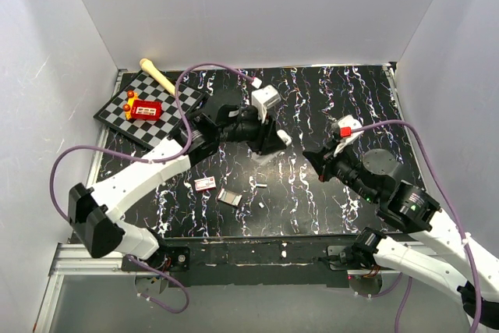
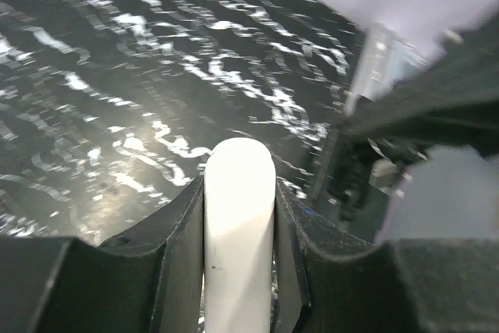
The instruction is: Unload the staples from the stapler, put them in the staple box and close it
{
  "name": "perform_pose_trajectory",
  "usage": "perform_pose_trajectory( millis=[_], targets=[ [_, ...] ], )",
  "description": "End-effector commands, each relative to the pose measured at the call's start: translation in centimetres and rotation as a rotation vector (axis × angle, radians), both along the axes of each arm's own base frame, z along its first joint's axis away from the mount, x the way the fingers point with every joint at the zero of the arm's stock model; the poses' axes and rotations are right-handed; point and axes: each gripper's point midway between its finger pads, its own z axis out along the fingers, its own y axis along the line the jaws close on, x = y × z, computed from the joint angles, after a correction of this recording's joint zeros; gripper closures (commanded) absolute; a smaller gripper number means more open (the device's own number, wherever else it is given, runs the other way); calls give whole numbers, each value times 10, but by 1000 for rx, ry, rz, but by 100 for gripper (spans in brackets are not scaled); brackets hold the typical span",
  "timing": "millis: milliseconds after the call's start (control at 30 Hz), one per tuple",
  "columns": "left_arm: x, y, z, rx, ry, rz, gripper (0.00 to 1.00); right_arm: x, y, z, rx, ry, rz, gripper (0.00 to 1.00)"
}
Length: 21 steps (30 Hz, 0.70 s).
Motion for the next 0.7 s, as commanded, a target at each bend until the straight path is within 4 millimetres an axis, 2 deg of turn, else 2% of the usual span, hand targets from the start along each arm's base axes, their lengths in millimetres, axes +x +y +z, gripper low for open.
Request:
perform_pose_trajectory(
  millis=[0, 167, 300, 333, 567, 667],
  targets=[
    [75, 23, -9, 97, -23, 331, 100, 12, -6, -16, 15, 41, -96, 99],
    [134, 47, -46, 199, 40, 529, 100, 8, 9, -40, 23, 110, -49, 99],
    [172, 63, -94, 331, 73, 631, 100, 6, 20, -50, 35, 146, -10, 99],
    [184, 72, -105, 371, 70, 678, 100, 5, 22, -52, 40, 153, -5, 99],
    [239, 110, -147, 505, 71, 814, 100, 3, 29, -62, 40, 175, 21, 99],
    [254, 124, -163, 545, 71, 865, 100, 3, 29, -64, 40, 175, 24, 99]
  ],
)
